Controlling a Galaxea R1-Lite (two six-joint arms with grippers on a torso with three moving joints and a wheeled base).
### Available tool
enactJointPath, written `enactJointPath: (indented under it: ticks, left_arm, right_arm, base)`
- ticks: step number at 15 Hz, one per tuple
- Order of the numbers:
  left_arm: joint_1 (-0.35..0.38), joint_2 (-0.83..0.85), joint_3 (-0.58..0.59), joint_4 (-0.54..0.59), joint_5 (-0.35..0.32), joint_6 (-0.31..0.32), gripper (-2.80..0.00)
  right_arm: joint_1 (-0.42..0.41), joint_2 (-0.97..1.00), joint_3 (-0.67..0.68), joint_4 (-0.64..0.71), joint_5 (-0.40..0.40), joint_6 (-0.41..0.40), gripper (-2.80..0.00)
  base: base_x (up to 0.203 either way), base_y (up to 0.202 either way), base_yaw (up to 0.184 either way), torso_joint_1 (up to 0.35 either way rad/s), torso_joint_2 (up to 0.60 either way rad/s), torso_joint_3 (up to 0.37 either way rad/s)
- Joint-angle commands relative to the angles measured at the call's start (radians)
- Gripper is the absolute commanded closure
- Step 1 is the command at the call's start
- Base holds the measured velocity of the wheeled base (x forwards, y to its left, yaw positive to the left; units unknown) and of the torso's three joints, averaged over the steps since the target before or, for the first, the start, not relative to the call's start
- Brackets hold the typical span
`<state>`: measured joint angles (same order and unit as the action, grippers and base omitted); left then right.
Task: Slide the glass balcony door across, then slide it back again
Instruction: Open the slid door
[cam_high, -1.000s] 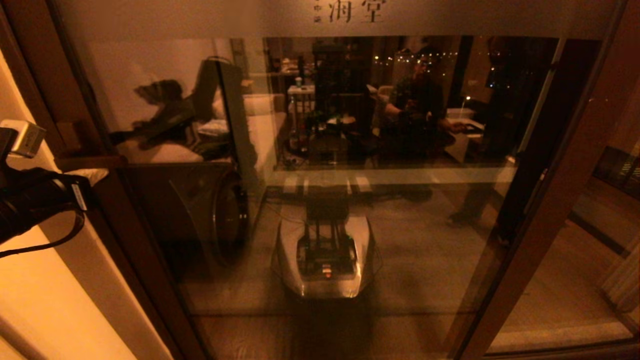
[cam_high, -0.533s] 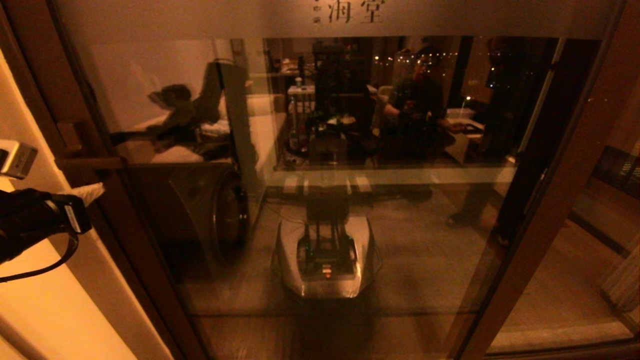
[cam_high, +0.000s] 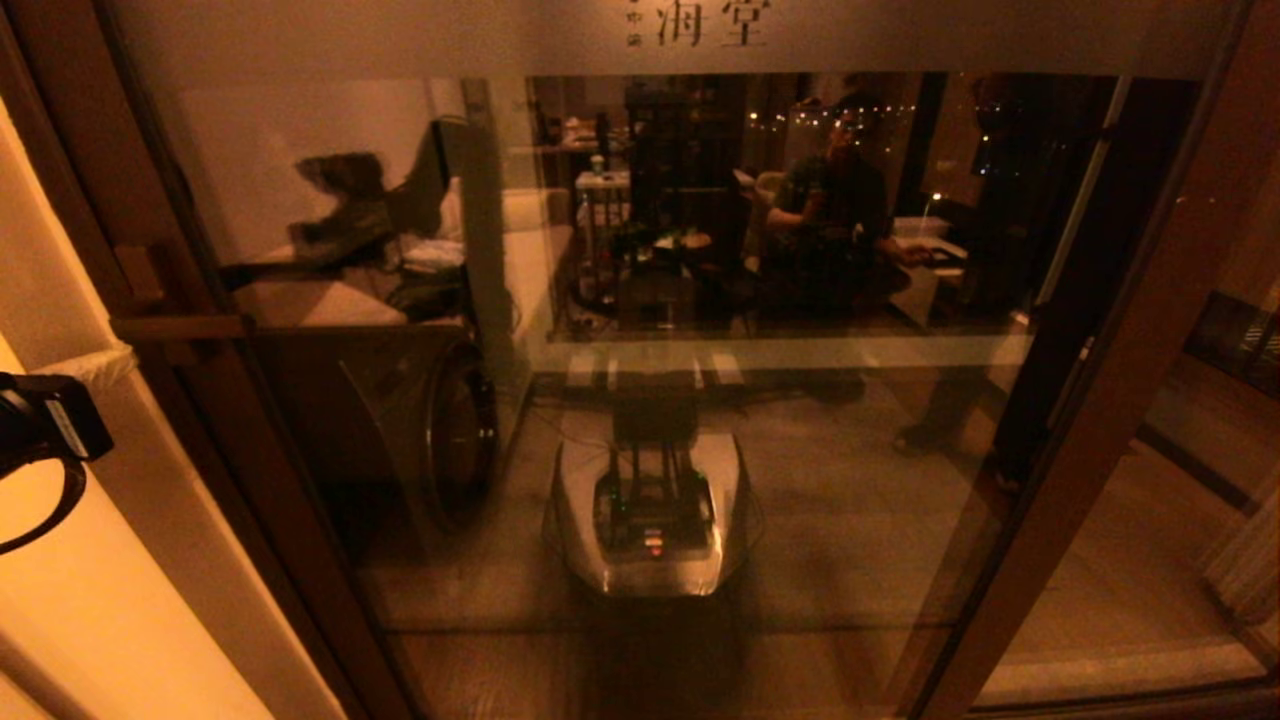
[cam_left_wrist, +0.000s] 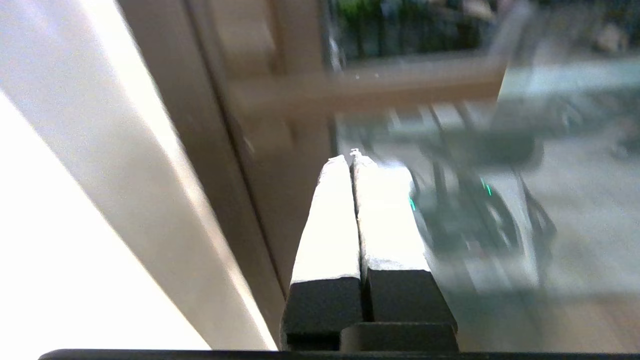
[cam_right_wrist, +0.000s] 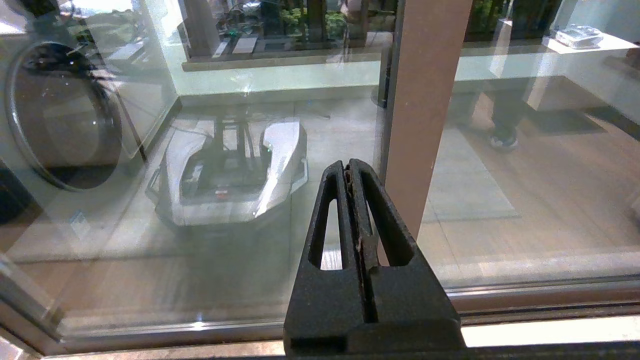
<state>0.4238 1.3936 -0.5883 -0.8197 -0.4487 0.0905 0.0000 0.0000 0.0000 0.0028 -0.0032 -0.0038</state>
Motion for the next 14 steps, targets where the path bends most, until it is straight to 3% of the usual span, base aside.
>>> enactJointPath:
  ticks: [1,4,8,11,14]
  left_arm:
    - [0.02,-0.041,-0.058,0.006,-0.001,-0.015,0.0]
    - [0.017,-0.038,-0.175,0.046,0.001,-0.02,0.0]
    - [-0.086,-0.007,-0.311,0.166,0.023,-0.022,0.0]
    - [-0.193,0.064,-0.34,0.17,0.131,-0.023,0.0]
    - [-0.213,0.152,-0.39,0.168,0.177,-0.023,0.0]
  right_arm:
    - [0.0,0.002,0.0,0.0,0.0,-0.001,0.0]
    - [-0.001,0.002,0.0,0.0,0.0,-0.001,0.0]
    - [0.0,0.002,0.0,0.0,0.0,-0.001,0.0]
    - [-0.001,0.002,0.0,-0.001,0.0,-0.001,0.0]
    - [0.0,0.002,0.0,-0.001,0.0,-0.001,0.0]
  base:
    - [0.0,0.0,0.0,0.0,0.0,0.0]
    - [0.0,0.0,0.0,0.0,0.0,0.0]
    - [0.0,0.0,0.0,0.0,0.0,0.0]
    - [0.0,0.0,0.0,0.0,0.0,0.0]
    - [0.0,0.0,0.0,0.0,0.0,0.0]
